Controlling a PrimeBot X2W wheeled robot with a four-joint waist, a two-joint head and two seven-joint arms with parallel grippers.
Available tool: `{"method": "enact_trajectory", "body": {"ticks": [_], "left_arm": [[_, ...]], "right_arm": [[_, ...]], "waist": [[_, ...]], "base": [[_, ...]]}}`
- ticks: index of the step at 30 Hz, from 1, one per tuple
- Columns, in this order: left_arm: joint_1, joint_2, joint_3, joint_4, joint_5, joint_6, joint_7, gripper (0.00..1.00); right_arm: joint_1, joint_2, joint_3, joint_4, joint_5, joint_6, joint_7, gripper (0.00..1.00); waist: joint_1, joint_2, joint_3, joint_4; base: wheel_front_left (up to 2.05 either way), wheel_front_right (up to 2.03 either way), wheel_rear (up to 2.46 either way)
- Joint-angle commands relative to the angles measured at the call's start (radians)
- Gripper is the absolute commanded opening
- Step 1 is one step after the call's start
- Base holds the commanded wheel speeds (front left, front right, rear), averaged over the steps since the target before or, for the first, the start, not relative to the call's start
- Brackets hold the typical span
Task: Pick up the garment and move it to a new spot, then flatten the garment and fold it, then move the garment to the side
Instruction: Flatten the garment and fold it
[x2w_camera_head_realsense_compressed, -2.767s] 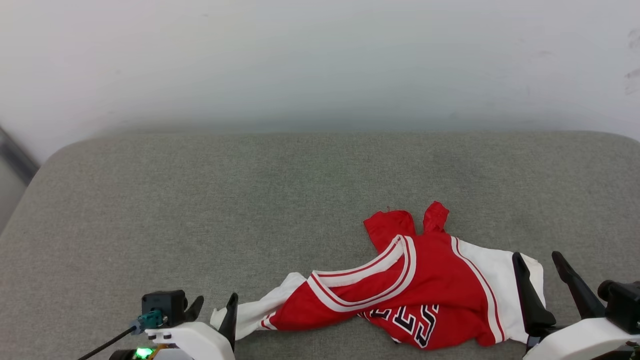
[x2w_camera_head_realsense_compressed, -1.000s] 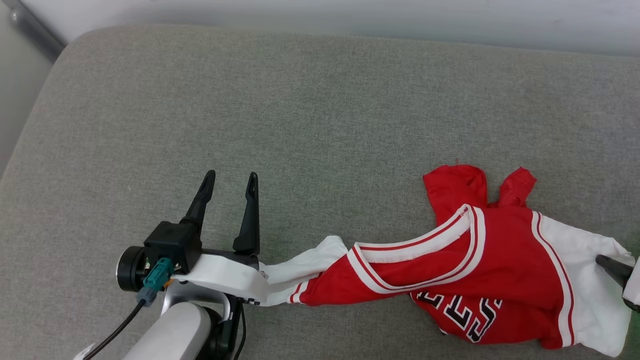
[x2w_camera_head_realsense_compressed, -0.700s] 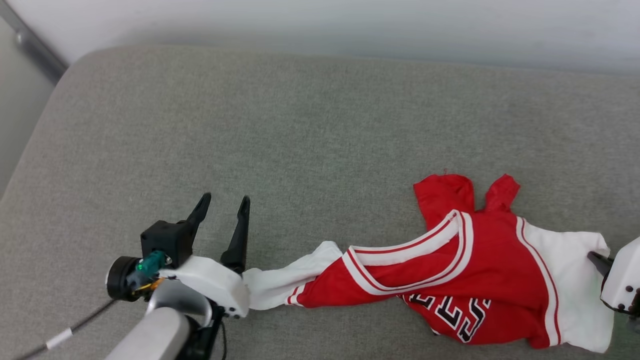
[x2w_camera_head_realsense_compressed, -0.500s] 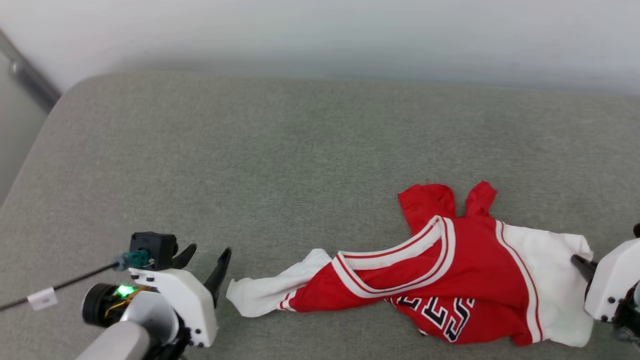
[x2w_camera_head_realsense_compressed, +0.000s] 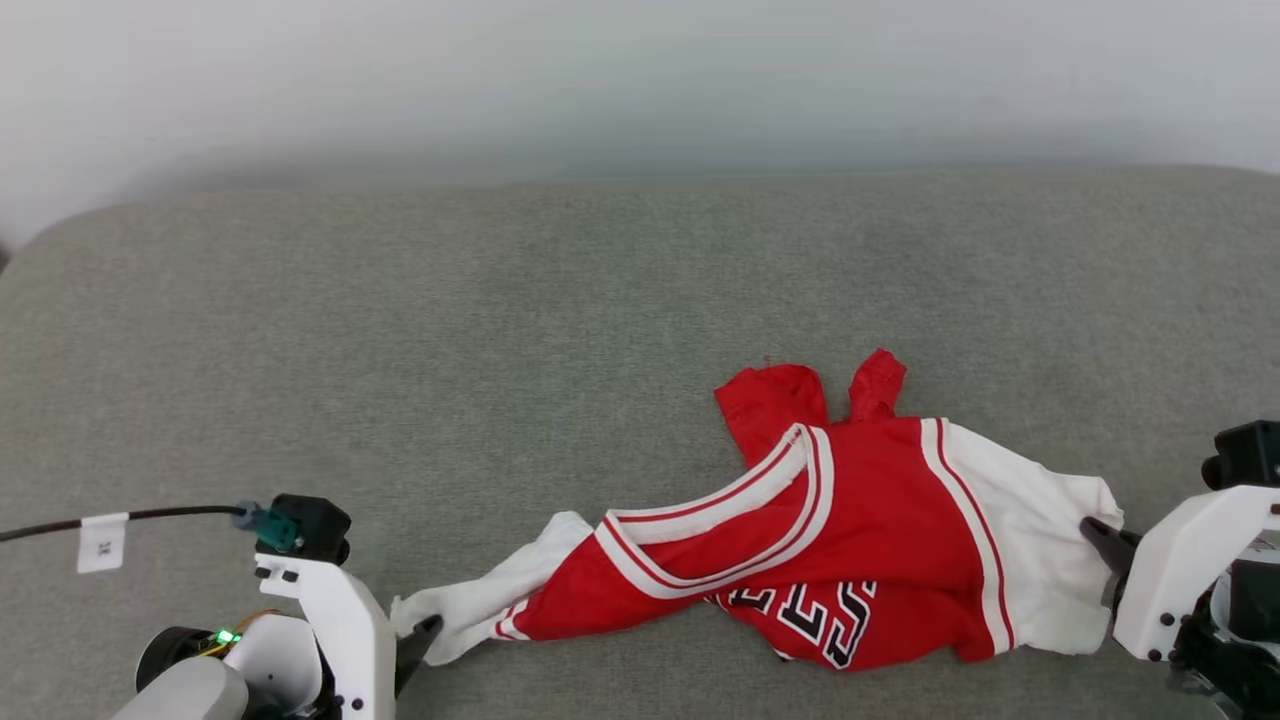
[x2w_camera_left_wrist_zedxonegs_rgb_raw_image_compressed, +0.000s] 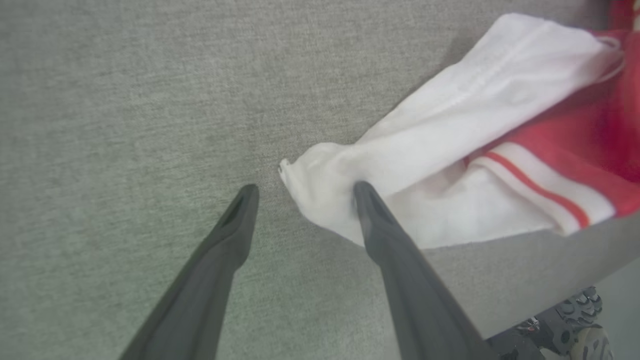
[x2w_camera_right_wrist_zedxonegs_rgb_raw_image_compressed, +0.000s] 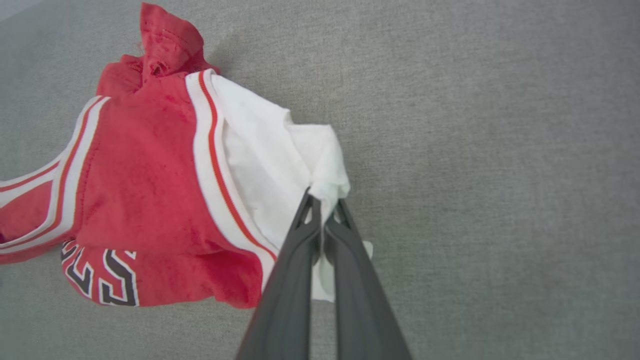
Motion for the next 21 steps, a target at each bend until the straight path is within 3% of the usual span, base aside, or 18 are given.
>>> {"method": "enact_trajectory", "body": {"ticks": [1, 7, 8, 9, 10, 18, 21], "left_arm": [[-0.021, -0.004, -0.017, 0.015, 0.001, -0.005, 0.027, 1.00], [-0.030, -0.046, -0.102, 0.067, -0.012, -0.024, 0.152, 1.00], [-0.029, -0.061, -0.117, 0.071, -0.020, -0.027, 0.172, 0.49], [-0.032, -0.071, -0.126, 0.075, -0.019, -0.030, 0.181, 0.29], [-0.036, -0.080, -0.131, 0.080, -0.016, -0.029, 0.183, 0.00], [-0.097, -0.071, -0.100, 0.107, 0.033, -0.018, 0.108, 0.00], [-0.154, -0.064, -0.061, 0.099, 0.085, 0.004, 0.021, 0.00]], "right_arm": [[-0.013, 0.001, 0.008, -0.004, 0.004, 0.000, -0.008, 0.00], [-0.026, -0.006, 0.023, 0.004, 0.011, 0.000, -0.026, 0.00], [-0.029, -0.007, 0.024, 0.007, 0.013, 0.000, -0.031, 0.00], [-0.033, -0.010, 0.026, 0.007, 0.014, 0.000, -0.039, 0.00], [-0.034, -0.012, 0.027, 0.010, 0.016, 0.000, -0.043, 0.00], [-0.038, -0.043, 0.035, 0.024, 0.024, 0.000, -0.089, 0.00], [-0.053, -0.070, 0.034, 0.029, 0.013, 0.000, -0.132, 0.00]], "waist": [[0.0000, -0.0001, 0.021, -0.022], [0.0000, -0.0001, 0.040, -0.044], [0.0000, -0.0001, 0.041, -0.047], [0.0000, -0.0001, 0.042, -0.049], [0.0000, -0.0001, 0.042, -0.049], [0.0000, -0.0001, 0.005, -0.036], [0.0000, -0.0001, -0.047, -0.022]], "base": [[0.00, 0.00, 0.00], [0.00, 0.00, 0.00], [0.00, 0.00, 0.00], [0.00, 0.00, 0.00], [0.00, 0.00, 0.00], [0.00, 0.00, 0.00], [0.00, 0.00, 0.00]]}}
